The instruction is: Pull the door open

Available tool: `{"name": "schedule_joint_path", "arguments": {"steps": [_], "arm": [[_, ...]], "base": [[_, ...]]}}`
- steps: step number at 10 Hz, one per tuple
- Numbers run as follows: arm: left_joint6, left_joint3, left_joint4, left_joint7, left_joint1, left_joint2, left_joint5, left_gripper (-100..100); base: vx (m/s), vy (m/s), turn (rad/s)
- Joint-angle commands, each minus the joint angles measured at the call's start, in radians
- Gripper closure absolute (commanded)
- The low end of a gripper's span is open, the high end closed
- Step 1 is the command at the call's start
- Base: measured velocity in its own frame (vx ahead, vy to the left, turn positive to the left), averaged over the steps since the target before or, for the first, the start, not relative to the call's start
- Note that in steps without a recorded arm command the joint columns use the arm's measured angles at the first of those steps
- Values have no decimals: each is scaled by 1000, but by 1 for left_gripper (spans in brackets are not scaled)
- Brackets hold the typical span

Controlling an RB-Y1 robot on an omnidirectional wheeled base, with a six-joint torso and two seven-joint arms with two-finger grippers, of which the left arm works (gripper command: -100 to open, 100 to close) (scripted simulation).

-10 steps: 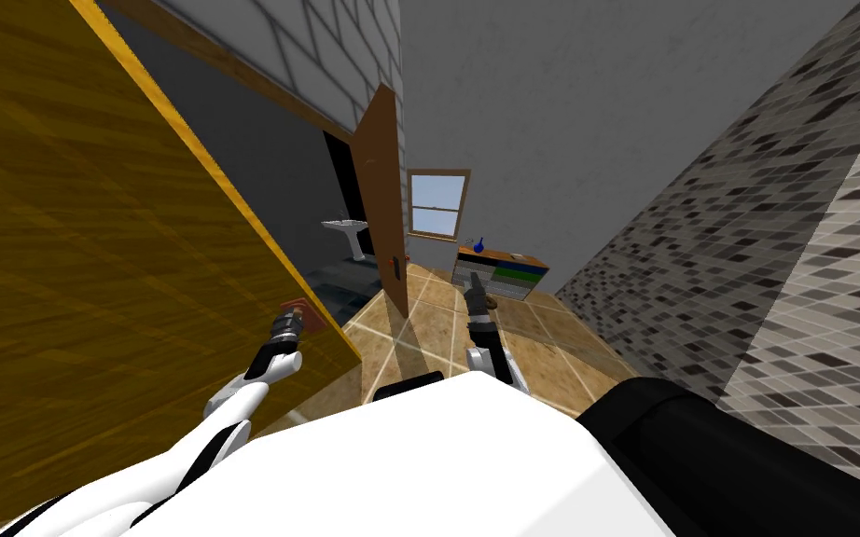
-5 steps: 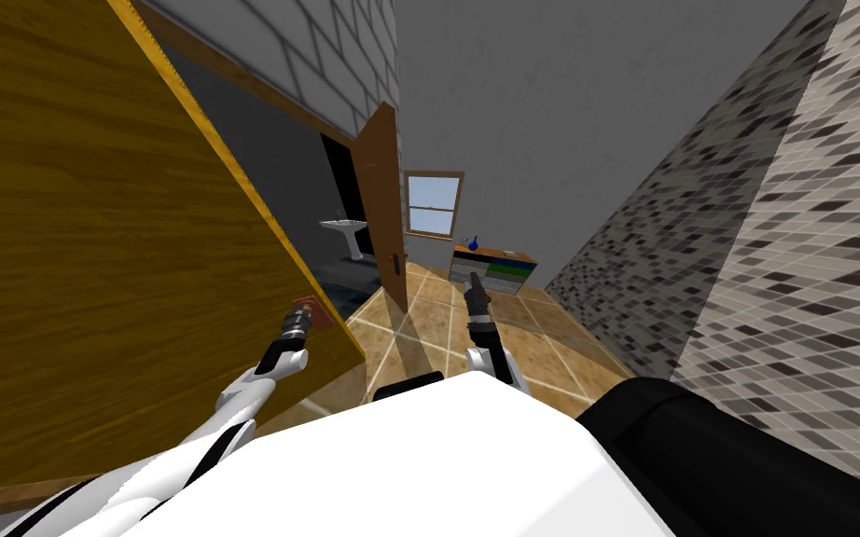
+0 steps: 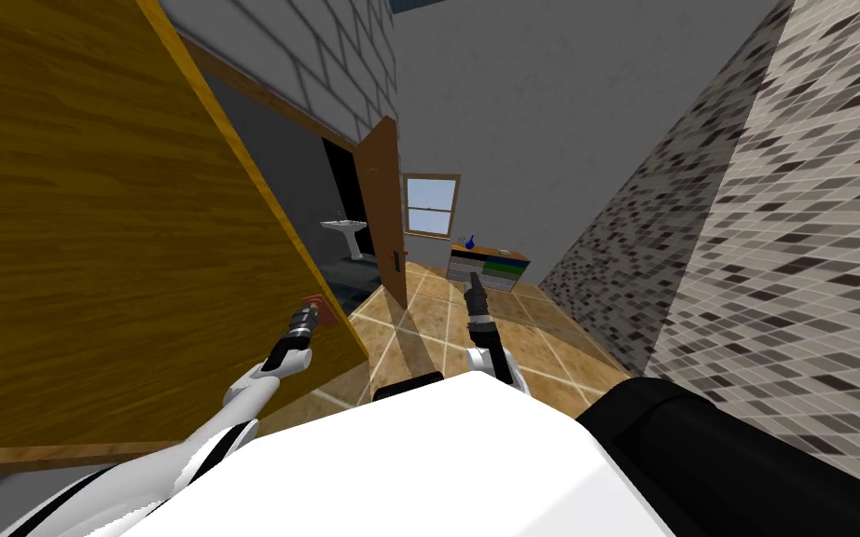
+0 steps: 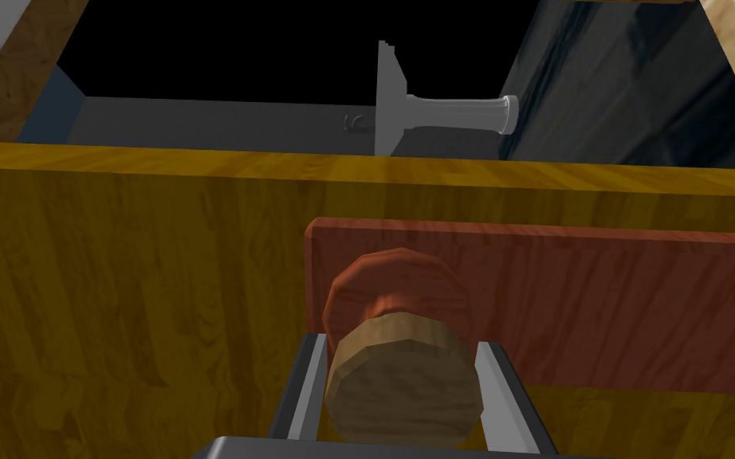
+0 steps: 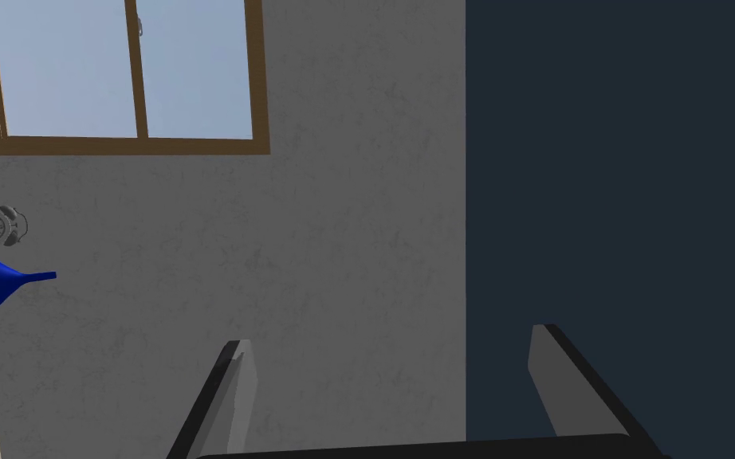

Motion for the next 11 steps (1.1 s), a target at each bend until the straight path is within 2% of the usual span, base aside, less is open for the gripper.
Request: {"name": "schedule_joint_path", "arguments": {"steps": [1, 2, 5, 6, 10, 11], "arm": [[0, -25, -32, 26, 17, 8, -8, 100], [-5, -52, -48, 51, 26, 16, -18, 100], [-13, -99, -75, 94, 41, 30, -33, 100], [-18, -131, -93, 123, 51, 40, -44, 100], [-31, -212, -140, 198, 76, 64, -71, 100], [-23, -201, -141, 185, 74, 60, -67, 100]], "base": [[-133, 13, 47], [-118, 11, 60], [-102, 7, 48], [-152, 37, 73], [-148, 28, 64], [-79, 17, -7]]}}
